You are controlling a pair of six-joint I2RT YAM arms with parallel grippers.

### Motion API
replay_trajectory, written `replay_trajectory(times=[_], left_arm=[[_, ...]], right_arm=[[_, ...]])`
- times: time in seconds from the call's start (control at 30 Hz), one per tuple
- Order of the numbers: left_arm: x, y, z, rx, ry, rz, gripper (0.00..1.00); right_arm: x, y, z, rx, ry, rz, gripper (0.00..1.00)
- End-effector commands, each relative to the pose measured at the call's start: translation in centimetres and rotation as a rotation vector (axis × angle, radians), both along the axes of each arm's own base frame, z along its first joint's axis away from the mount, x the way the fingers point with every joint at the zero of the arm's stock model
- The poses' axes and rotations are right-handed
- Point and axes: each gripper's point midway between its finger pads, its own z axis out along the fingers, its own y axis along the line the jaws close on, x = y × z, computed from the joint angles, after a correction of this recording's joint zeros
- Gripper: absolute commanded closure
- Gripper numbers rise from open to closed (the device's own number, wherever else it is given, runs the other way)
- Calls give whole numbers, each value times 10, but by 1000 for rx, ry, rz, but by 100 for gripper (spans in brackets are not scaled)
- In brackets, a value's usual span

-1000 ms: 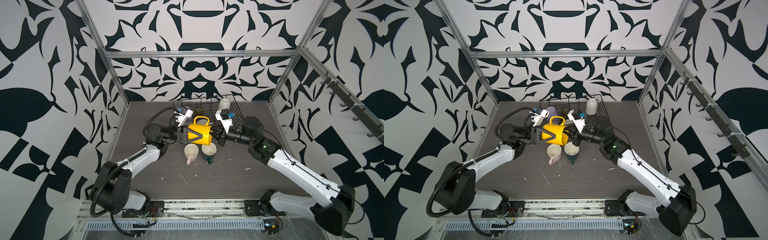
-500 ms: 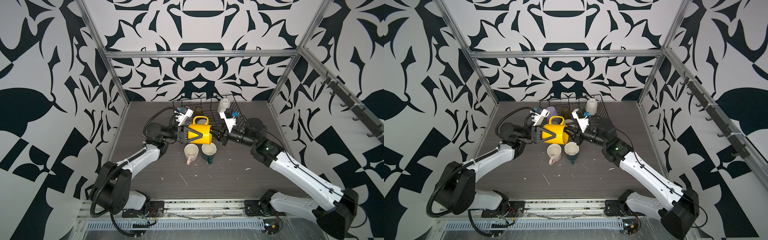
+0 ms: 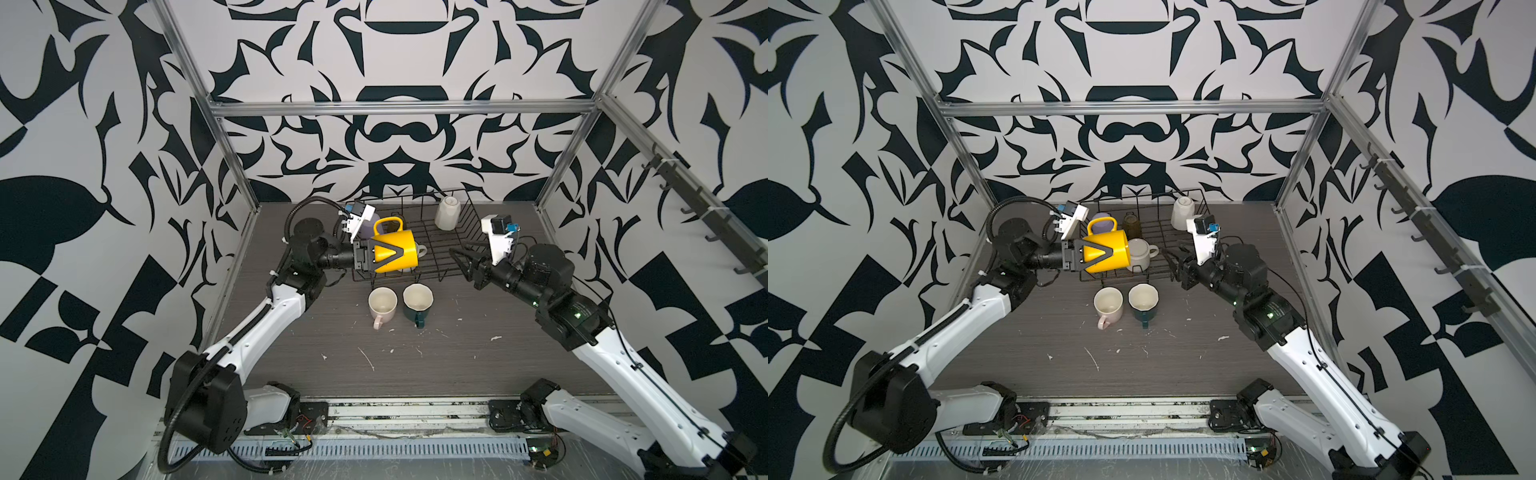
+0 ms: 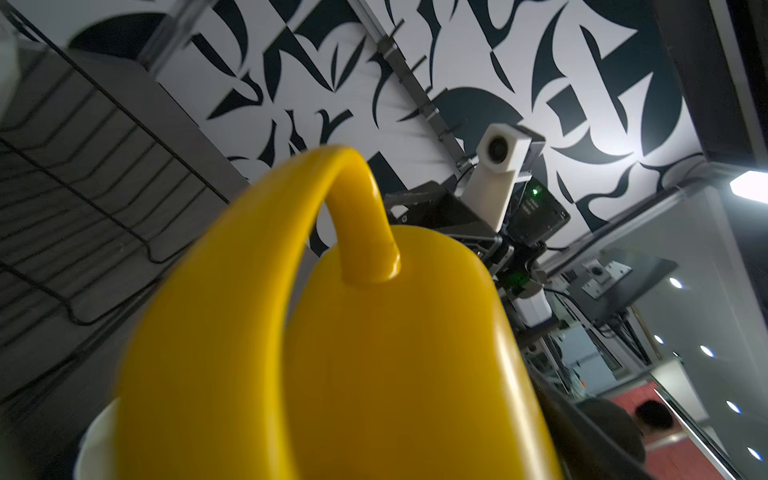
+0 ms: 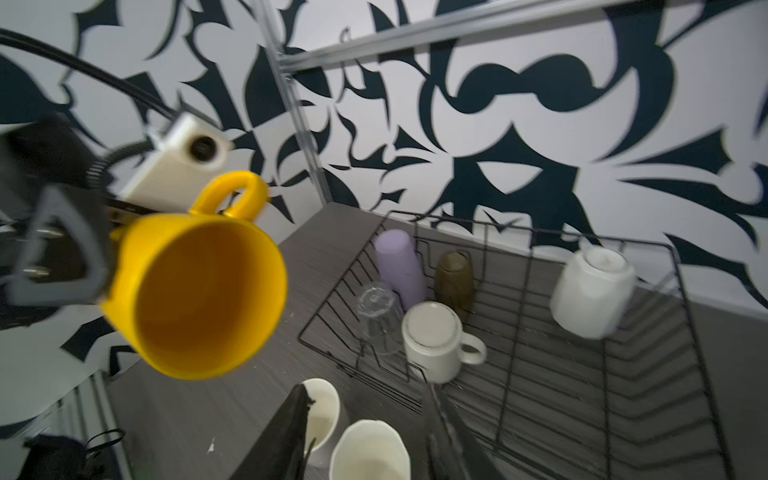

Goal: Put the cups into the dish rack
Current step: 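Open the right gripper and withdraw it while the left holds the yellow mug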

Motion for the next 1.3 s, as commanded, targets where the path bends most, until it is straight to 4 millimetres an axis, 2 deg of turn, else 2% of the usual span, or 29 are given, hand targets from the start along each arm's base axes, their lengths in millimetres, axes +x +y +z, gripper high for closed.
replay_trajectory(times=[0.0, 0.13, 0.23, 0.37, 0.5, 0.63, 1.1, 1.27], left_arm=[[15, 15, -14, 188, -54, 162, 100], [37, 25, -21, 291, -19, 295, 100], [50, 33, -25, 339, -7, 371, 100], [56, 37, -21, 339, -9, 417, 100], [55, 38, -18, 331, -10, 425, 100], [52, 40, -17, 329, -12, 430, 100], [48, 43, -14, 329, -20, 440, 100], [49, 43, -15, 331, -19, 440, 100]], right_arm=[[23, -49, -21, -45, 152, -218, 54], [54, -93, -62, -60, 335, -348, 55], [76, -122, -86, -61, 407, -417, 57], [105, -145, -109, -84, 448, -477, 58], [128, -148, -129, -92, 483, -485, 59], [142, -148, -142, -88, 495, -484, 60], [163, -155, -183, -122, 543, -521, 62], [167, -157, -199, -130, 573, -529, 67]])
